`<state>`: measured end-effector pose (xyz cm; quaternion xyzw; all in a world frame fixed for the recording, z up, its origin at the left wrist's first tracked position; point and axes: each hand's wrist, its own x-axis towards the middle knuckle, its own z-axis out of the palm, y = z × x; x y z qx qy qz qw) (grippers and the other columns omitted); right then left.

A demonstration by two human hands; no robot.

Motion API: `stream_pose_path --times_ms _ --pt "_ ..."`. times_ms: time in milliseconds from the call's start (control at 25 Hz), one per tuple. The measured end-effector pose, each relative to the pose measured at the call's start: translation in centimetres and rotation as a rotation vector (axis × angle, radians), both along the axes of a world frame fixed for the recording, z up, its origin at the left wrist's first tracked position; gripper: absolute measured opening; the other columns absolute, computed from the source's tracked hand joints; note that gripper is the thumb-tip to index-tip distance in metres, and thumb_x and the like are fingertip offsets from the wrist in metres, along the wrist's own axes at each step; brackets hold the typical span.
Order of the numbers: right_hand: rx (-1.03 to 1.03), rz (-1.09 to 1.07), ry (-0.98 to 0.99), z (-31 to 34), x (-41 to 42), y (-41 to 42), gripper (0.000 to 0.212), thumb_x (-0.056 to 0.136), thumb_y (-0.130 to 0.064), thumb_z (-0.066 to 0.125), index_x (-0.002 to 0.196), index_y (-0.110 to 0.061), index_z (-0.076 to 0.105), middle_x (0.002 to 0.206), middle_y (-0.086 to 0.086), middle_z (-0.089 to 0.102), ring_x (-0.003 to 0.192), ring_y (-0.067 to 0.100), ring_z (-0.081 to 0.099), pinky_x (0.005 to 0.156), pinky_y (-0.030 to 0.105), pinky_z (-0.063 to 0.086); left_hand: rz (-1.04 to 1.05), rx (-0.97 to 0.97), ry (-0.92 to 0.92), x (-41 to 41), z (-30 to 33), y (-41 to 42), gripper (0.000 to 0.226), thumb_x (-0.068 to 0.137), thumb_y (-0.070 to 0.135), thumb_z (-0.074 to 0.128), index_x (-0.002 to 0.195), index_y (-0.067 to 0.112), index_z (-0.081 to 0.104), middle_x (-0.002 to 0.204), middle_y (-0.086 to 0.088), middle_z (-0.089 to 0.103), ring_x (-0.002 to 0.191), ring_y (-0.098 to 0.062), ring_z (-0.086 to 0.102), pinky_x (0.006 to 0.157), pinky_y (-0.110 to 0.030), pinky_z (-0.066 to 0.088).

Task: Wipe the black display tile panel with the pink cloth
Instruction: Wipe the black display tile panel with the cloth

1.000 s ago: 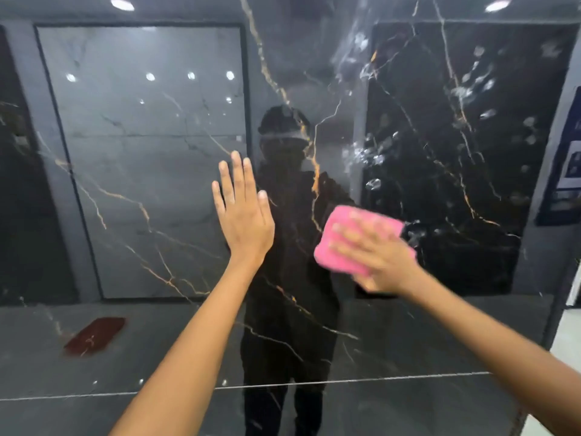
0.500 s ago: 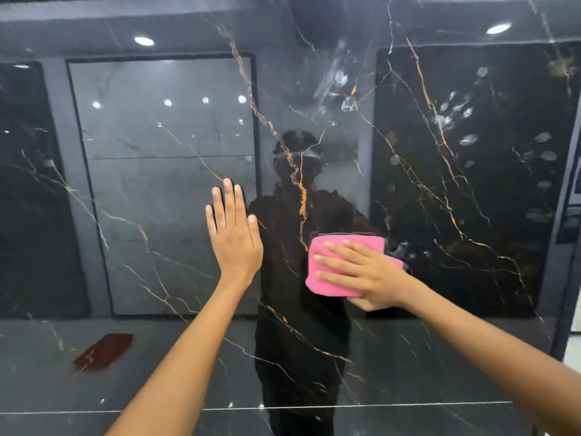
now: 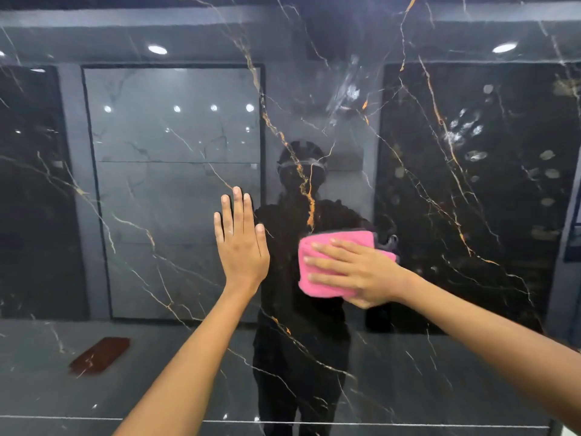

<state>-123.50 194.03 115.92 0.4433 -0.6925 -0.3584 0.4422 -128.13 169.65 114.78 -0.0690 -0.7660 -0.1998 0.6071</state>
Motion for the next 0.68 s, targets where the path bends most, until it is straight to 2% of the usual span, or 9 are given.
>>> stream_pose_path --times_ms 80,240,280,320,440,480,520,600,680 --pt "-0.024 0.027 0.02 2.5 0.3 3.0 0.073 0.07 -0.024 0.06 0.139 -0.016 0.039 0.148 0.01 0.035 0.139 0.031 0.03 0.117 0.047 0.018 0.007 0.006 -0.006 0.0 -0.1 0.1 0.057 0.098 0.024 0.027 0.151 0.008 0.016 0.159 -0.004 0.007 0.148 -0.024 0.005 0.119 -0.039 0.002" --pt "-0.782 0.111 0.158 14.8 0.2 3.3 0.069 0.064 -0.012 0.059 0.132 -0.011 0.051 0.142 0.018 0.045 0.135 0.042 0.034 0.115 0.045 0.023 0.012 0.011 -0.008 -0.2 -0.1 0.1 0.057 0.098 0.025 0.027 0.151 0.009 0.015 0.159 -0.004 0.006 0.148 -0.024 0.004 0.119 -0.038 0.0" --pt "-0.868 0.135 0.155 15.4 0.0 1.8 0.068 0.063 -0.011 0.059 0.131 -0.01 0.053 0.142 0.018 0.045 0.135 0.043 0.033 0.115 0.046 0.024 0.02 0.0 -0.003 -0.2 -0.1 0.0 0.057 0.098 0.025 0.027 0.151 0.008 0.016 0.16 -0.004 0.007 0.148 -0.024 0.004 0.119 -0.038 0.001" --pt "-0.838 0.145 0.148 14.4 -0.4 0.4 0.069 0.062 -0.012 0.058 0.131 -0.01 0.053 0.142 0.018 0.045 0.135 0.043 0.034 0.114 0.047 0.024 0.024 -0.006 0.003 -0.2 0.0 0.0 0.057 0.098 0.024 0.028 0.151 0.008 0.018 0.16 -0.005 0.009 0.148 -0.024 0.005 0.119 -0.038 0.001" --pt "-0.217 0.105 0.044 5.4 -0.7 -0.9 0.07 0.067 -0.023 0.053 0.136 -0.014 0.043 0.145 0.014 0.041 0.137 0.035 0.031 0.115 0.048 0.02 -0.05 0.059 0.043 0.4 0.6 0.3 0.053 0.094 0.021 0.035 0.145 0.006 0.034 0.156 -0.008 0.026 0.146 -0.026 0.015 0.119 -0.039 0.004" --pt "-0.068 0.054 0.016 3.5 -0.4 0.2 0.07 0.07 -0.026 0.055 0.138 -0.017 0.041 0.147 0.011 0.038 0.139 0.033 0.029 0.115 0.048 0.019 -0.094 0.095 0.078 0.8 1.5 0.6 0.05 0.092 0.02 0.036 0.14 0.005 0.041 0.151 -0.01 0.034 0.144 -0.026 0.02 0.119 -0.04 0.004" --pt "-0.033 0.028 0.009 3.4 0.0 1.8 0.07 0.072 -0.027 0.057 0.139 -0.018 0.04 0.148 0.011 0.036 0.14 0.032 0.028 0.115 0.048 0.02 -0.138 0.119 0.114 1.2 2.8 0.8 0.046 0.091 0.019 0.038 0.135 0.005 0.046 0.146 -0.01 0.04 0.142 -0.026 0.024 0.119 -0.04 0.005" --pt "-0.286 0.038 0.073 7.4 0.3 5.1 0.07 0.069 -0.025 0.057 0.137 -0.015 0.045 0.146 0.014 0.039 0.138 0.033 0.032 0.115 0.048 0.023 -0.19 0.119 0.173 1.4 6.8 1.1 0.044 0.092 0.018 0.039 0.134 0.007 0.045 0.145 -0.009 0.04 0.142 -0.025 0.024 0.119 -0.04 0.005" --pt "-0.809 0.043 0.177 15.2 0.8 7.9 0.068 0.067 -0.02 0.054 0.134 -0.012 0.05 0.145 0.017 0.041 0.138 0.036 0.03 0.118 0.041 0.018 -0.171 0.113 0.193 0.8 11.6 0.9 0.05 0.094 0.02 0.035 0.143 0.01 0.037 0.153 -0.006 0.031 0.146 -0.024 0.017 0.119 -0.039 0.003"
